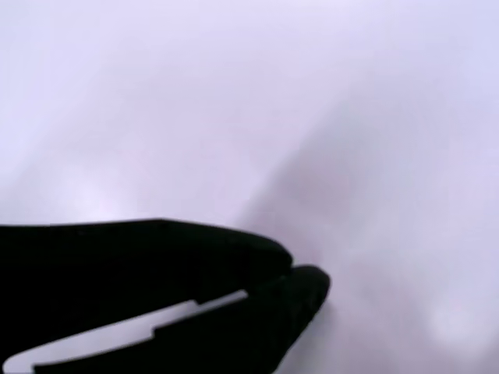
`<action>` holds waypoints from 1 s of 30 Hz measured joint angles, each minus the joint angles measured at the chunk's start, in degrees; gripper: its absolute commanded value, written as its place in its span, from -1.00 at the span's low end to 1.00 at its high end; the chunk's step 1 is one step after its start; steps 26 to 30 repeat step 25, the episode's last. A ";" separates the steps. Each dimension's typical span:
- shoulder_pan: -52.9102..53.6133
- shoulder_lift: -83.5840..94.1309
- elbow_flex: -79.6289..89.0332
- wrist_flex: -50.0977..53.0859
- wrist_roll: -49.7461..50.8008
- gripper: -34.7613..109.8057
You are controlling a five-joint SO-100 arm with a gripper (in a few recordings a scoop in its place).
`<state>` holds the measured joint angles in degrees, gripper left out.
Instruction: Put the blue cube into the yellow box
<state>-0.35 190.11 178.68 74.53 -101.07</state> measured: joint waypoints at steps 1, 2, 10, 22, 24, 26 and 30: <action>0.00 0.00 0.00 1.14 2.11 -0.52; 0.00 0.00 0.00 1.76 4.57 -0.52; 0.00 0.00 0.00 2.29 13.89 -0.52; 0.00 0.00 0.00 2.29 13.97 -0.52; 0.00 0.00 0.00 2.29 13.97 -0.52; 0.00 0.00 0.00 2.29 13.97 -0.52; 0.00 0.00 0.00 2.29 13.97 -0.52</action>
